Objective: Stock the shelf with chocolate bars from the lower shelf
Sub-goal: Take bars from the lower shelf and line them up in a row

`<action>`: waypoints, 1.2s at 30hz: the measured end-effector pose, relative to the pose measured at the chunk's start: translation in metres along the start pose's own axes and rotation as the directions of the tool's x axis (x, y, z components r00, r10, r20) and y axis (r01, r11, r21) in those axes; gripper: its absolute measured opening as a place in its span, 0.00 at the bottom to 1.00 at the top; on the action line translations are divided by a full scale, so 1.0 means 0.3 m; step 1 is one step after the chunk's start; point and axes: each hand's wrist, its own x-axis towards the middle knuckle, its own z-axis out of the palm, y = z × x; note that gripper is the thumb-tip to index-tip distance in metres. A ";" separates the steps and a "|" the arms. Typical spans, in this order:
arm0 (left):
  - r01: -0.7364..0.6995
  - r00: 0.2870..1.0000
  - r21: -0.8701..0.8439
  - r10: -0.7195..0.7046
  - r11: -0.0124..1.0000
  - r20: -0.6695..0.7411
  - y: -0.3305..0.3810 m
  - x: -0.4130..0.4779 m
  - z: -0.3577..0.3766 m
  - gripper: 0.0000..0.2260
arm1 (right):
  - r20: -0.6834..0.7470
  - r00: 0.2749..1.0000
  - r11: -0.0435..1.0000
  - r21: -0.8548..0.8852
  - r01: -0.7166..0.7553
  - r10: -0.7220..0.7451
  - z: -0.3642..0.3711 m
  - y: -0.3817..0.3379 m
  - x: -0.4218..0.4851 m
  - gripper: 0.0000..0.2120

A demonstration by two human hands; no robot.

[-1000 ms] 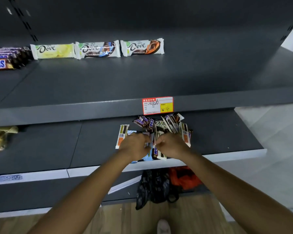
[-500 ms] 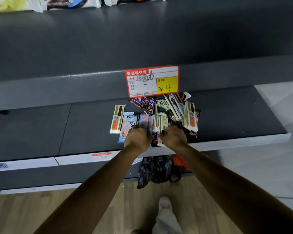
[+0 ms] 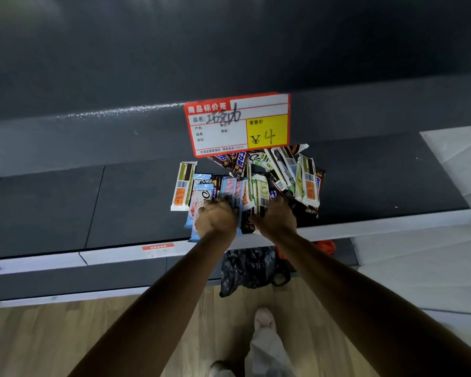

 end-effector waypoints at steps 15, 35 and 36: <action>-0.022 1.000 -0.273 0.016 0.962 -0.025 -0.068 0.006 -0.037 0.18 | 0.024 1.000 0.999 0.043 0.008 -0.010 0.013 -0.004 -0.037 0.22; -0.378 0.903 -0.110 0.340 0.919 -0.263 -0.290 -0.302 -0.393 0.19 | -0.302 0.773 0.827 -0.125 0.548 -0.558 -0.155 -0.126 -0.366 0.25; -0.399 0.891 -0.095 0.360 0.912 -0.277 -0.308 -0.324 -0.421 0.21 | -0.323 0.741 0.805 -0.140 0.577 -0.588 -0.165 -0.135 -0.391 0.25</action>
